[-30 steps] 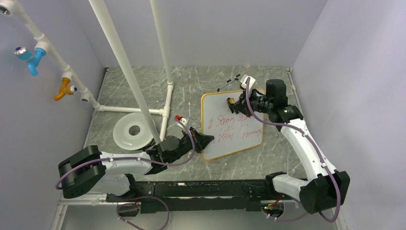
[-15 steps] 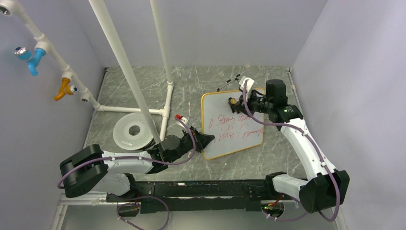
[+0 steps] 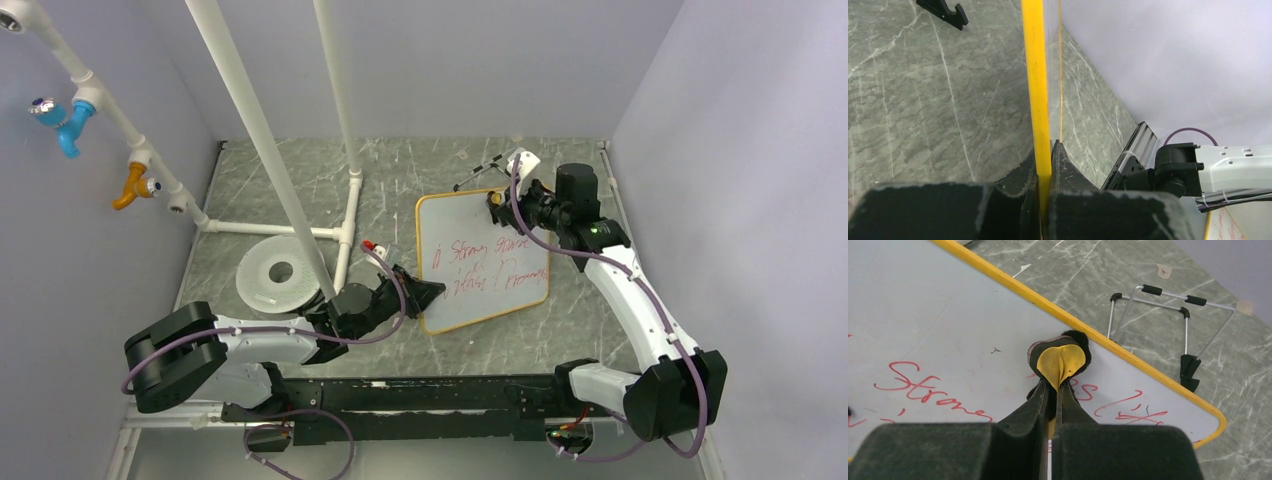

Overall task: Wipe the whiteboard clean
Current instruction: Erase the whiteboard at the center of the board.

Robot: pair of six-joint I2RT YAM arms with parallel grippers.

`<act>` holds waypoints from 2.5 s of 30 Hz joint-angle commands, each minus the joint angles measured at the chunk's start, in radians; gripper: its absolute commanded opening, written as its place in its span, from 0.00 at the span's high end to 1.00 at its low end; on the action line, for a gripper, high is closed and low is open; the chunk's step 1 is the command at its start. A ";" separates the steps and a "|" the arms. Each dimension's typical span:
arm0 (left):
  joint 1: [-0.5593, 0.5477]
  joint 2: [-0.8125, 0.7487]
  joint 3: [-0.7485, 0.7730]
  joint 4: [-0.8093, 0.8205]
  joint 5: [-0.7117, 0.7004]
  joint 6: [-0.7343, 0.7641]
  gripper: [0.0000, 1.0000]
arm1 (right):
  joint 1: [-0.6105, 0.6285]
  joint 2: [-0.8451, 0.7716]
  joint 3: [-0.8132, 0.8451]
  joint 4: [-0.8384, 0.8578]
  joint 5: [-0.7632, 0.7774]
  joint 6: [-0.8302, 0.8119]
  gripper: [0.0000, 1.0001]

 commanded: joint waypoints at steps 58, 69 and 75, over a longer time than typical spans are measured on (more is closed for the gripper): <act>-0.005 -0.008 -0.061 -0.066 0.143 0.115 1.00 | 0.080 0.053 -0.026 -0.064 -0.303 -0.134 1.00; 0.001 0.003 -0.057 -0.066 0.148 0.113 1.00 | 0.024 0.050 -0.062 0.065 -0.030 -0.001 1.00; 0.003 -0.005 -0.066 -0.065 0.148 0.116 1.00 | 0.075 0.048 -0.029 -0.114 -0.380 -0.204 1.00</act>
